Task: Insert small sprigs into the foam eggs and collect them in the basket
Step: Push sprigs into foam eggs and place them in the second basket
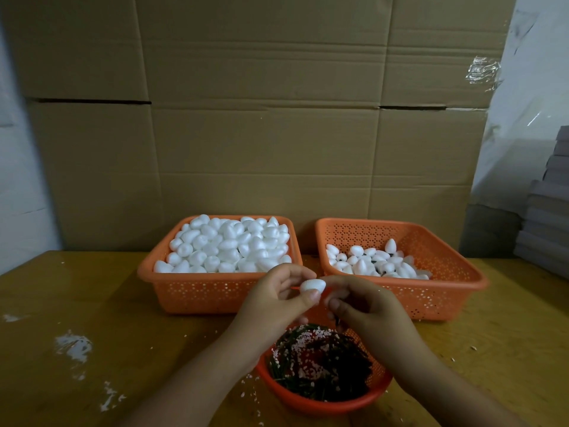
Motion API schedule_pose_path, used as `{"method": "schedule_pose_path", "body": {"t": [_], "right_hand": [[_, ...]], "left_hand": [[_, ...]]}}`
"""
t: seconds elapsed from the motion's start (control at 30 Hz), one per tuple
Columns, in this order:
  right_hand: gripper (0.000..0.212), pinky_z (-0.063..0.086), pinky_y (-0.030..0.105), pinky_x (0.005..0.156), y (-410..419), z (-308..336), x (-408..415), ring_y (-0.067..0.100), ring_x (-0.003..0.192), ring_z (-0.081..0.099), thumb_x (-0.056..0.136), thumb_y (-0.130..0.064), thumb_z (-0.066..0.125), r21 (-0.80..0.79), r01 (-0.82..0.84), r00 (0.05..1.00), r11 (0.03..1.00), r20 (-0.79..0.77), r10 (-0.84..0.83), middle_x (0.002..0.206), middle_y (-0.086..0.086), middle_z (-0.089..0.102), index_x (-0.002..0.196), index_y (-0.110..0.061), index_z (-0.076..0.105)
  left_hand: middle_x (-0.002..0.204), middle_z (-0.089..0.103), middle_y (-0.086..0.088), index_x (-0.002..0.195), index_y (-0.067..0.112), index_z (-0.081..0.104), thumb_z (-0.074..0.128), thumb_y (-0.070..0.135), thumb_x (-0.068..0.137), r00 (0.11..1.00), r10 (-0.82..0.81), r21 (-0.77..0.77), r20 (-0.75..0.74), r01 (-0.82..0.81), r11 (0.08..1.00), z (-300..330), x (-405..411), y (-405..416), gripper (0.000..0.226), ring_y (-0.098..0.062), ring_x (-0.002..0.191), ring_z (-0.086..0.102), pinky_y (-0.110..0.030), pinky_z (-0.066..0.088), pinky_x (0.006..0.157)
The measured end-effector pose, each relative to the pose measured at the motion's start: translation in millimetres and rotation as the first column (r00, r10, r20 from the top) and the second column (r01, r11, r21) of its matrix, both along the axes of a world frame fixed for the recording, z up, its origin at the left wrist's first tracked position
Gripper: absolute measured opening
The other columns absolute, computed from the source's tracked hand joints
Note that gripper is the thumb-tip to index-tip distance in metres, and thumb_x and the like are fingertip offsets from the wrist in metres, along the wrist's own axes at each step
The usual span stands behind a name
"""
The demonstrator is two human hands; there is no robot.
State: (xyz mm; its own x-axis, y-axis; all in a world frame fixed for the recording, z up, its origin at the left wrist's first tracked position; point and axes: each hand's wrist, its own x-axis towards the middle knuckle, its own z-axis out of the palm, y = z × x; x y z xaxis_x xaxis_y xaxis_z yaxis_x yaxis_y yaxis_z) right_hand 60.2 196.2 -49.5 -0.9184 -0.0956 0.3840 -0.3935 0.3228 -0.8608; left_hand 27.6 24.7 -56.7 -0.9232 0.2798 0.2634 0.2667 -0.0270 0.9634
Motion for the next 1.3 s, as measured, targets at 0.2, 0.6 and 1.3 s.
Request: {"method": "schedule_pose_path", "body": {"t": [0.2, 0.6, 1.3], "right_hand": [[0.035, 0.052, 0.02, 0.063, -2.7, 1.0, 1.5, 0.01, 0.065, 0.064, 0.089, 0.007, 0.059, -0.021, 0.0, 1.0, 1.0, -0.015, 0.0, 0.075, 0.005, 0.07, 0.104, -0.023, 0.069], [0.031, 0.055, 0.023, 0.062, -3.0, -4.1, -2.4, 0.011, 0.073, 0.068, 0.088, 0.004, 0.063, 0.081, -0.024, 0.999, 0.996, 0.051, 0.02, 0.078, -0.002, 0.07, 0.102, -0.024, 0.068], [0.034, 0.051, 0.019, 0.063, -2.7, -5.2, -3.0, 0.004, 0.063, 0.062, 0.083, -0.011, 0.074, 0.233, 0.041, 0.999, 0.972, 0.019, -0.047, 0.079, -0.005, 0.066, 0.106, -0.034, 0.065]], "left_hand": [[0.097, 0.074, 0.009, 0.095, 0.033, 0.065, 0.07, 0.019, 0.089, 0.996, 0.054, -0.126, -0.076, -0.063, 0.99, -9.2, -2.7, 4.8, 0.016, -0.006, 0.091, 0.07, -0.02, 0.052, 0.065], [0.079, 0.072, -0.001, 0.099, 0.022, 0.055, 0.053, 0.021, 0.099, 0.987, 0.103, -0.106, -0.122, -0.116, 0.988, -3.7, 0.1, 6.4, 0.002, -0.012, 0.061, 0.065, -0.025, 0.052, 0.058], [0.075, 0.063, -0.003, 0.092, 0.018, 0.05, 0.07, 0.038, 0.082, 0.979, 0.174, -0.031, -0.109, -0.178, 0.983, -0.1, 1.4, 3.7, 0.03, -0.01, 0.065, 0.057, -0.026, 0.048, 0.058]]}}
